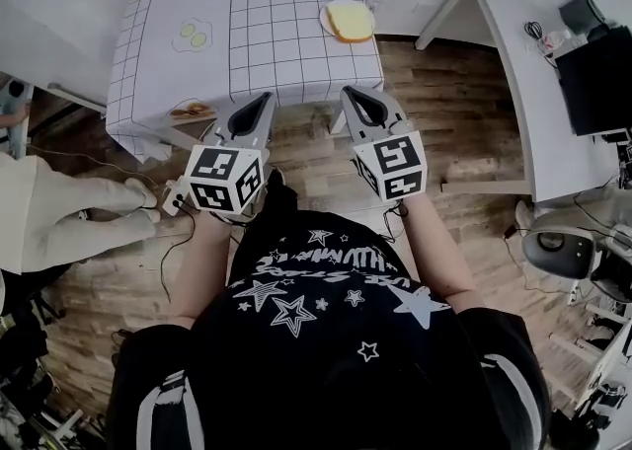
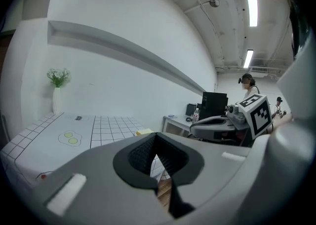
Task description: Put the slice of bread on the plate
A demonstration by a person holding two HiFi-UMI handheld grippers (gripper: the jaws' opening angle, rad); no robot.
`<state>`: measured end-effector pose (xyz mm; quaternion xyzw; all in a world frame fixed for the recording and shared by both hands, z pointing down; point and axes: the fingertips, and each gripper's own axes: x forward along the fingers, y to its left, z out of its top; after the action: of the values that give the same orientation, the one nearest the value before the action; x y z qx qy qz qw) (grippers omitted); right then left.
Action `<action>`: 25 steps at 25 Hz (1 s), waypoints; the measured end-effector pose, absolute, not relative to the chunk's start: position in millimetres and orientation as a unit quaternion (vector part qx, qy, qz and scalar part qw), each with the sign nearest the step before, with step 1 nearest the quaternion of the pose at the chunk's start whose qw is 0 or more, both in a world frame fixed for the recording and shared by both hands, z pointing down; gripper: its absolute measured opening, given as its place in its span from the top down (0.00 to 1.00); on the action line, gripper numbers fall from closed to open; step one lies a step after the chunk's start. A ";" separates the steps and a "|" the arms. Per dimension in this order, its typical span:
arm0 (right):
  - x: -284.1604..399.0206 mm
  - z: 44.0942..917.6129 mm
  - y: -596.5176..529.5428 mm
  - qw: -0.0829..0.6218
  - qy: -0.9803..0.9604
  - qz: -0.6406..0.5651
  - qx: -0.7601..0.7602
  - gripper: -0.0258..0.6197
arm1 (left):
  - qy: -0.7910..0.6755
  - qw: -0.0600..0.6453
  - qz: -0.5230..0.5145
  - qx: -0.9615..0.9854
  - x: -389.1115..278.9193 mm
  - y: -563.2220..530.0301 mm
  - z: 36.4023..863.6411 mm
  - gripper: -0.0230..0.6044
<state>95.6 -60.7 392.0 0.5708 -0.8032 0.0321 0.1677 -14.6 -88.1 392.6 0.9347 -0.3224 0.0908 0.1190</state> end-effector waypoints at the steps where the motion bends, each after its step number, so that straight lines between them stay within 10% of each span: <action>1: 94.3 391.5 -51.1 0.167 -0.805 0.030 0.569 0.94 | -0.322 0.118 0.091 0.935 -15.4 -78.3 392.2 0.95; 25: 53.0 400.2 83.7 0.150 -0.800 0.045 0.580 0.94 | -0.309 0.126 0.070 0.940 -62.2 56.9 379.0 0.95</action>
<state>53.0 83.7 400.2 0.5796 -0.7997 0.0452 0.1498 -62.2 56.9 379.0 0.9402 -0.3087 0.0696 0.1257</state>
